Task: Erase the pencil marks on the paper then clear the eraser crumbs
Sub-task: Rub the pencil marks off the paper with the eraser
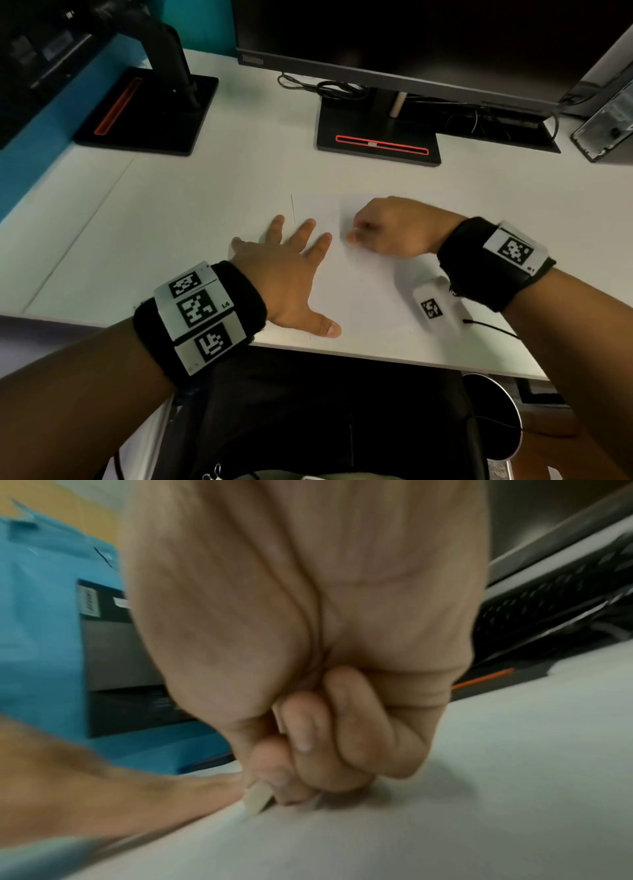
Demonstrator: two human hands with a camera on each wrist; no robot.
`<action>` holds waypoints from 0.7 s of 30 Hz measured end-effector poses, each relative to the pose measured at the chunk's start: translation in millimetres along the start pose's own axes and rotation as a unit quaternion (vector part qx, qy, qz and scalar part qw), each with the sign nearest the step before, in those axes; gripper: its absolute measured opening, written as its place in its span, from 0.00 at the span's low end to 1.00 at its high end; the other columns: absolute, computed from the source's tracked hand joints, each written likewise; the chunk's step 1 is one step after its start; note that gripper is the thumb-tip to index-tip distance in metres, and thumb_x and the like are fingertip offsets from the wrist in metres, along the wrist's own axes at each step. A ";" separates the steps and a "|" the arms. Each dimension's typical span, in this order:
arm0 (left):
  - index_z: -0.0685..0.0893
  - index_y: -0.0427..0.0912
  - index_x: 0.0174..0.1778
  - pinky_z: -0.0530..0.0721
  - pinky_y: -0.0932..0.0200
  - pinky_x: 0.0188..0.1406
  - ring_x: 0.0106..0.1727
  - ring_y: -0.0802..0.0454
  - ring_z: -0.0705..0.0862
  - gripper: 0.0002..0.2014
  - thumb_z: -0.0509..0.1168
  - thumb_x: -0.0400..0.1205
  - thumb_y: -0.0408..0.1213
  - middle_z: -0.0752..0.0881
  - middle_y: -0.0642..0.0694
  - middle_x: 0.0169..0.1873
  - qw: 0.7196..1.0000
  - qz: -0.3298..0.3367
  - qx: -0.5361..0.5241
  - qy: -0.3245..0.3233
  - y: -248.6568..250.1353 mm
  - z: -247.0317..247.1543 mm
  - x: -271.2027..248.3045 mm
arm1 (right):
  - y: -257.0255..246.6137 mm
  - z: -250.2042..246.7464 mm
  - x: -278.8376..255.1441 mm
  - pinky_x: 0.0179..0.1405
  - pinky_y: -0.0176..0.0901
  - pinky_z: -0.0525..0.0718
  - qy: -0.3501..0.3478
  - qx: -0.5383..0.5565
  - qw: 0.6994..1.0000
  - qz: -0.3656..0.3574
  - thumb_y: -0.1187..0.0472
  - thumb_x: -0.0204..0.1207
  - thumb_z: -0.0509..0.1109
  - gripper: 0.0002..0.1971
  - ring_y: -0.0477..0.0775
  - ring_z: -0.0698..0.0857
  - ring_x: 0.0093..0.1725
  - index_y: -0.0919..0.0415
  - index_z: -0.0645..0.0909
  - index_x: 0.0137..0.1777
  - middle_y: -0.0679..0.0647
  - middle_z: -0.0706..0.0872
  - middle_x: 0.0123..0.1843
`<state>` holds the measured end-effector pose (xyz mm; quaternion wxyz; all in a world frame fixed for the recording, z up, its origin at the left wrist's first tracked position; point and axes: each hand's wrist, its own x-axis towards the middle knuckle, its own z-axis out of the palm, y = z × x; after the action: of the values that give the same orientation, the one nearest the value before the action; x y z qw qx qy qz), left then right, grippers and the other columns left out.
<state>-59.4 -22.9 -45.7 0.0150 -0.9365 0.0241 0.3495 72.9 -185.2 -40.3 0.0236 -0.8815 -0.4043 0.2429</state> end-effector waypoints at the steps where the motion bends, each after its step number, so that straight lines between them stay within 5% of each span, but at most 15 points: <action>1: 0.25 0.57 0.85 0.58 0.17 0.78 0.86 0.36 0.28 0.66 0.59 0.66 0.85 0.23 0.53 0.84 1.000 -0.001 0.000 0.003 -0.1 0.2 0.1 | 5.1 -3.2 2.5 0.44 0.49 0.79 0.013 0.006 1.000 0.018 0.45 0.87 0.60 0.21 0.55 0.82 0.42 0.57 0.80 0.37 0.51 0.83 0.38; 5: 0.26 0.57 0.86 0.58 0.17 0.78 0.86 0.36 0.28 0.66 0.59 0.66 0.85 0.23 0.53 0.85 1.000 -0.001 -0.004 0.005 -0.1 0.9 0.9 | -4.1 4.6 -2.3 0.40 0.45 0.72 -0.003 -0.006 1.000 -0.017 0.46 0.88 0.59 0.19 0.50 0.78 0.40 0.53 0.75 0.36 0.46 0.79 0.39; 17: 0.26 0.56 0.86 0.61 0.18 0.78 0.87 0.35 0.29 0.66 0.58 0.65 0.85 0.23 0.53 0.85 1.000 0.002 0.003 0.017 0.0 0.2 0.1 | -0.6 10.2 -15.4 0.38 0.44 0.73 -0.035 0.025 0.999 -0.034 0.46 0.86 0.61 0.19 0.47 0.77 0.34 0.52 0.76 0.34 0.47 0.80 0.33; 21: 0.29 0.56 0.87 0.62 0.21 0.78 0.87 0.34 0.32 0.67 0.61 0.65 0.85 0.27 0.52 0.86 1.000 0.008 0.006 0.027 -0.2 1.4 0.5 | 11.1 2.2 -9.0 0.41 0.47 0.74 0.024 0.017 0.999 0.018 0.45 0.87 0.59 0.20 0.53 0.80 0.41 0.56 0.78 0.38 0.48 0.82 0.40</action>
<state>-60.0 -22.6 -47.1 0.0168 -0.9452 0.0342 0.3241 74.7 -199.6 -41.1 0.0441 -0.8936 -0.3834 0.2292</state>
